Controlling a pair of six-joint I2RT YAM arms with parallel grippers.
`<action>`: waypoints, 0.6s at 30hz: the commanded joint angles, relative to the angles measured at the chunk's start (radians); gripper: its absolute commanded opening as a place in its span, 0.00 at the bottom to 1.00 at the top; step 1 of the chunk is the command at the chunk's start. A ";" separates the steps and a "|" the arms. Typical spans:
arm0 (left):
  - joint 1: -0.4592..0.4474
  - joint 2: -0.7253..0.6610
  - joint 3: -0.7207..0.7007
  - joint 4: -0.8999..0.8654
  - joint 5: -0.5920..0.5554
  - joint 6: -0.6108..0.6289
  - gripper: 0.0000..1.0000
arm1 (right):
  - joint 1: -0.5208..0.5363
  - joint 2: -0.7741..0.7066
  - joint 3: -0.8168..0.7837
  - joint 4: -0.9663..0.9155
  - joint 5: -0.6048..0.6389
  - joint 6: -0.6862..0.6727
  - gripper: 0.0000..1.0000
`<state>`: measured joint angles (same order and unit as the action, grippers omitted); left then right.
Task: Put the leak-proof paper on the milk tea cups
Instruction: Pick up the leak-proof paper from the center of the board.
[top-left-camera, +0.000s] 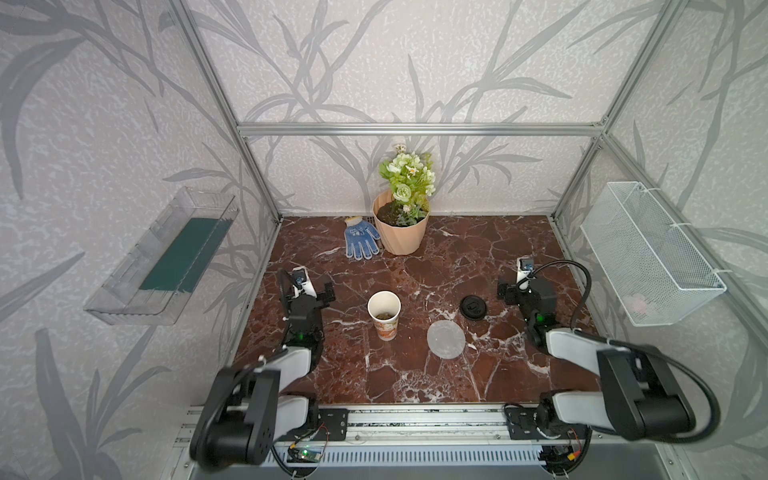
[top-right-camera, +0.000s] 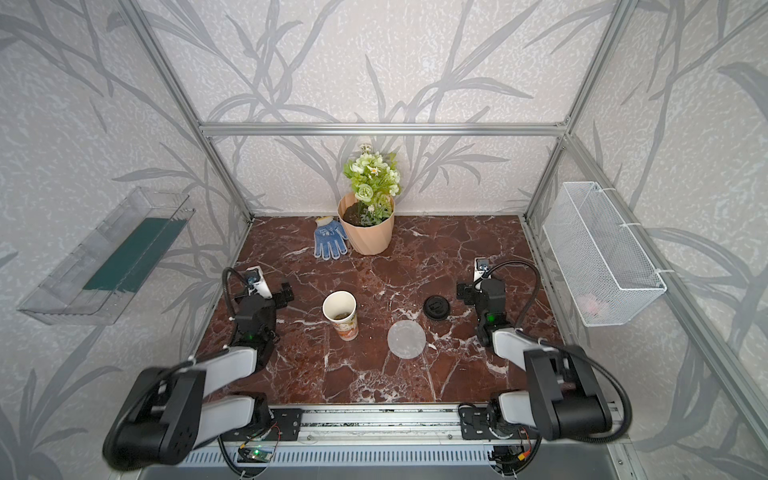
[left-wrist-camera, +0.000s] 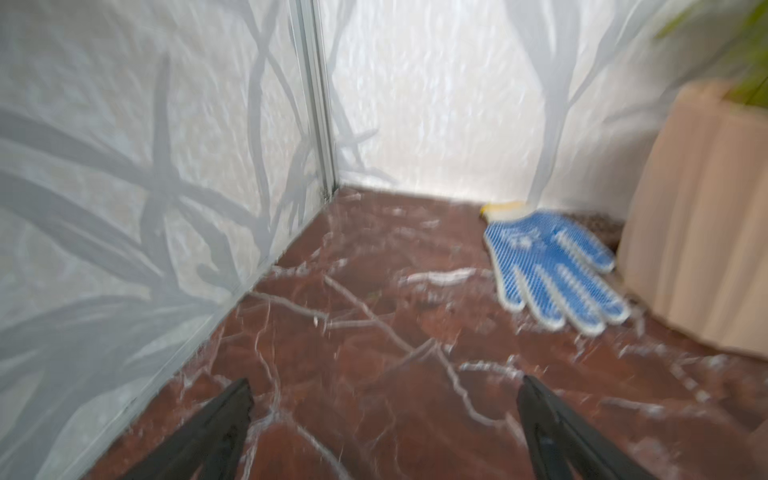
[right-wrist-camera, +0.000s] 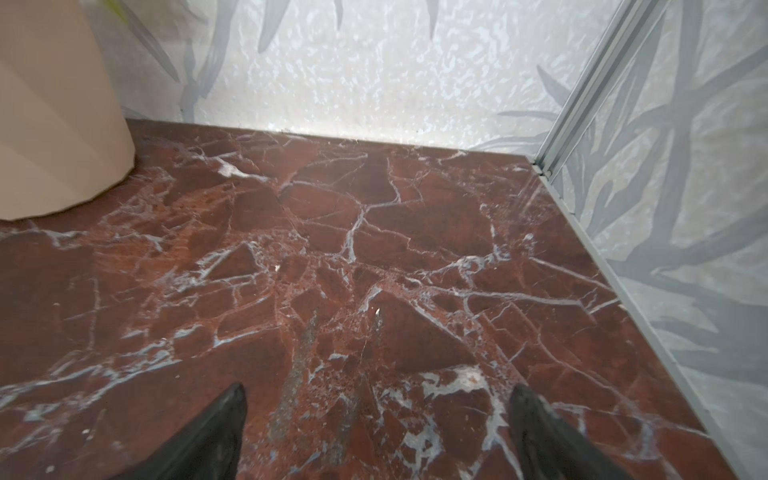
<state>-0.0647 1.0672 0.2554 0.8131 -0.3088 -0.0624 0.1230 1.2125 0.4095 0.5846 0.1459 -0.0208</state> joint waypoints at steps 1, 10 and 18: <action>-0.009 -0.200 0.155 -0.348 0.019 -0.107 0.99 | 0.013 -0.175 0.113 -0.326 -0.007 0.099 0.94; -0.013 -0.259 0.660 -1.066 0.408 -0.413 0.98 | 0.018 -0.529 0.166 -0.905 -0.009 0.452 0.84; -0.385 -0.063 0.977 -1.456 0.433 -0.472 0.89 | 0.018 -0.585 0.193 -1.181 -0.307 0.578 0.81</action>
<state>-0.3359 0.9638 1.1946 -0.4091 0.0963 -0.4808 0.1375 0.6186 0.5705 -0.4179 -0.0219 0.4828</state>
